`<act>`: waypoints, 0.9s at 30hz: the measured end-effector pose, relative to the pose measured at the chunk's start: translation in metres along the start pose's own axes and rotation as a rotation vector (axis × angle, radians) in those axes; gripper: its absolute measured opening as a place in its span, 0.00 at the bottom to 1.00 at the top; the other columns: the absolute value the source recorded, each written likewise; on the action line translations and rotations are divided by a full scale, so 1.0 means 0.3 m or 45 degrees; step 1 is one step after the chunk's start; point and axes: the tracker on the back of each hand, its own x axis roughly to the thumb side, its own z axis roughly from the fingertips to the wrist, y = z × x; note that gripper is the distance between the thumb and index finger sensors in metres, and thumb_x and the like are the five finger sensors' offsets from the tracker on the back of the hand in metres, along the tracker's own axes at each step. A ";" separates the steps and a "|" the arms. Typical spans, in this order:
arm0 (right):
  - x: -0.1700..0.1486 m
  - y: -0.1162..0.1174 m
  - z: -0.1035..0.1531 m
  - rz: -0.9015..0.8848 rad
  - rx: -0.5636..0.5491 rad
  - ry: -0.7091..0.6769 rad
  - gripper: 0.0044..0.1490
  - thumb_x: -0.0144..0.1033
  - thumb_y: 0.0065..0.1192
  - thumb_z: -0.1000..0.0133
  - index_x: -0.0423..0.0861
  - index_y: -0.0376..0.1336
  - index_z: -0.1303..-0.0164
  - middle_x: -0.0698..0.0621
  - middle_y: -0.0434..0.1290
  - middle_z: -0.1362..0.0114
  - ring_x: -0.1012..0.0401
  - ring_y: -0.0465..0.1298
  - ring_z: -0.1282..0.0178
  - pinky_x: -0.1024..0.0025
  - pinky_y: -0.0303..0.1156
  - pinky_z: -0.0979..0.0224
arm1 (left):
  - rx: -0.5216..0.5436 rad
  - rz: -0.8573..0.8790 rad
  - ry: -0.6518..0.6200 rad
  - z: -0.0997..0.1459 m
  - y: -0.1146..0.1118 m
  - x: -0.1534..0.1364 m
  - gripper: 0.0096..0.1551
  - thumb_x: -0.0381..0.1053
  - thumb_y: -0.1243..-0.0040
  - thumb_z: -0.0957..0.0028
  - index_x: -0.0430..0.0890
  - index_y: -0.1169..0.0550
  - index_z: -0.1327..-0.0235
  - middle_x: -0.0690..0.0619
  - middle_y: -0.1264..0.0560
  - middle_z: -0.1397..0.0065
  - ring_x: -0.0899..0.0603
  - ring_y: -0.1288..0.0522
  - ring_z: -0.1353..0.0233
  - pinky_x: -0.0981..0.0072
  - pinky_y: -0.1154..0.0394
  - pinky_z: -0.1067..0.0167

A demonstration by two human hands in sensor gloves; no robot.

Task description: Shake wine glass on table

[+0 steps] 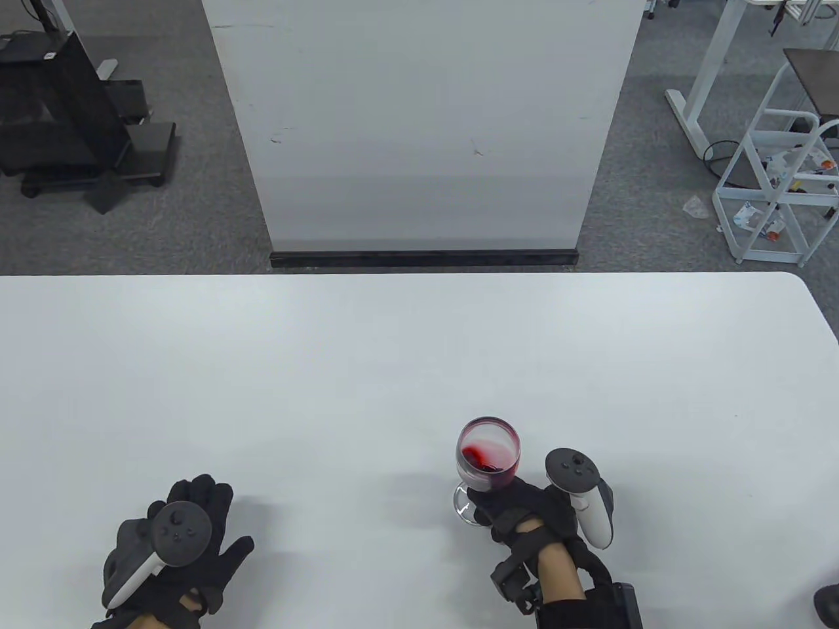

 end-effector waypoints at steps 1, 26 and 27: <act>-0.003 -0.001 0.001 -0.012 -0.045 -0.001 0.38 0.47 0.62 0.41 0.46 0.53 0.25 0.47 0.50 0.16 0.53 0.69 0.35 0.55 0.70 0.38 | 0.000 0.000 0.000 0.000 0.000 0.000 0.48 0.69 0.55 0.50 0.59 0.62 0.27 0.56 0.69 0.18 0.42 0.75 0.20 0.47 0.77 0.28; 0.000 0.012 -0.010 -0.039 -0.104 -0.003 0.38 0.47 0.61 0.41 0.47 0.53 0.24 0.47 0.49 0.16 0.54 0.68 0.35 0.55 0.70 0.39 | -0.014 0.000 0.004 -0.005 -0.005 -0.004 0.48 0.69 0.55 0.50 0.59 0.62 0.27 0.56 0.69 0.18 0.42 0.75 0.20 0.47 0.77 0.28; 0.000 0.012 -0.010 -0.051 -0.104 -0.003 0.38 0.47 0.62 0.42 0.47 0.53 0.24 0.47 0.49 0.16 0.54 0.68 0.35 0.55 0.70 0.39 | -0.012 0.003 0.004 -0.005 -0.004 -0.005 0.48 0.69 0.55 0.50 0.59 0.62 0.27 0.56 0.69 0.18 0.42 0.75 0.20 0.47 0.77 0.28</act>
